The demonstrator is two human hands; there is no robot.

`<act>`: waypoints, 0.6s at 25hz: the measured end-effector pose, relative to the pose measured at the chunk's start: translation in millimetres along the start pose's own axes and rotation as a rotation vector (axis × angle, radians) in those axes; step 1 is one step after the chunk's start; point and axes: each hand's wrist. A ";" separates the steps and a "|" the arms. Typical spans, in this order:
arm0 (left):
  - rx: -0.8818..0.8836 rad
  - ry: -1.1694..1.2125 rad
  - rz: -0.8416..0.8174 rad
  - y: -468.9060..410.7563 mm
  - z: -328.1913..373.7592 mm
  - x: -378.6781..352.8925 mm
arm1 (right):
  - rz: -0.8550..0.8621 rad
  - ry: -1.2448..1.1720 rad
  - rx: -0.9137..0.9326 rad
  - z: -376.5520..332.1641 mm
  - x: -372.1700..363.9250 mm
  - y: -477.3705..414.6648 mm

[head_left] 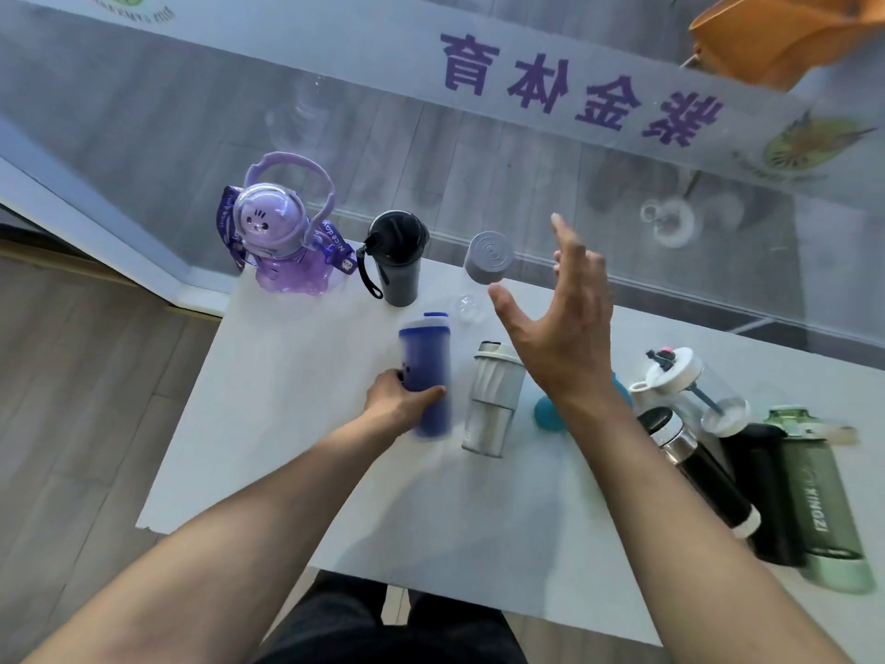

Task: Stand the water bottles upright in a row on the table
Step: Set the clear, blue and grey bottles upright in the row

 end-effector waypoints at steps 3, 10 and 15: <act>-0.203 0.034 -0.055 20.0 -3.0 17.4 | -0.088 -0.004 -0.003 -7.2 -3.8 28.9; -0.591 -0.079 -0.074 59.7 2.6 33.1 | -0.432 -0.302 -0.160 -25.8 -6.3 59.6; -0.814 -0.185 -0.090 67.8 14.3 22.9 | -0.392 -0.255 -0.193 -20.5 21.3 51.1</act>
Point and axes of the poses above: each hand's wrist, its own y-axis away from the middle knuckle, its own x-axis out of the back of the hand, z = x × y, and after that the axes turned 9 degrees about y, right-handed
